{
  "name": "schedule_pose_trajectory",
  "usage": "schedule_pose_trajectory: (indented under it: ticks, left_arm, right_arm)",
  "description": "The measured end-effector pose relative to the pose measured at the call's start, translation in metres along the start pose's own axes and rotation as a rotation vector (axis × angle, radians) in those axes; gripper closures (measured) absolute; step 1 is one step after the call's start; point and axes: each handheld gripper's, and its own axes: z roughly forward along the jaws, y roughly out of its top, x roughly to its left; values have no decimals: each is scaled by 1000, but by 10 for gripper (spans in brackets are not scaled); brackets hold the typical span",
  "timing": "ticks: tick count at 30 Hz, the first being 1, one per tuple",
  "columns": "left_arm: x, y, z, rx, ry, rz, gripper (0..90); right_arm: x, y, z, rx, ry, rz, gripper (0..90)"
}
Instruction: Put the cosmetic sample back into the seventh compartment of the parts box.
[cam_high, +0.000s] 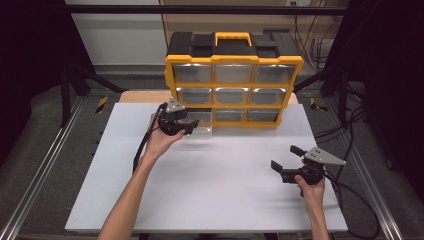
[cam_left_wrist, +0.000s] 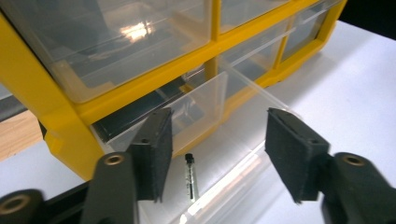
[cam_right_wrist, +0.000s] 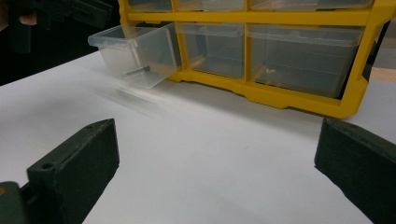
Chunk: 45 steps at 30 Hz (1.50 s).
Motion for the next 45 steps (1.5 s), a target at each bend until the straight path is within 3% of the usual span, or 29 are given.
schedule_pose_trajectory:
  ticks: [11,22,32,45]
  left_arm:
    - [-10,-6,-17,-41,6,36,272]
    - [-15,-15,-30,-76,-3,37,143]
    - [-21,-26,-39,-93,0,41,72]
    - [-27,-43,-47,-110,12,59,44]
  right_arm:
    - [0,0,0,-2,-1,-2,5]
    - [0,0,0,-2,0,-2,5]
    - [0,0,0,-2,-2,3,5]
    - [1,0,0,-1,0,9,5]
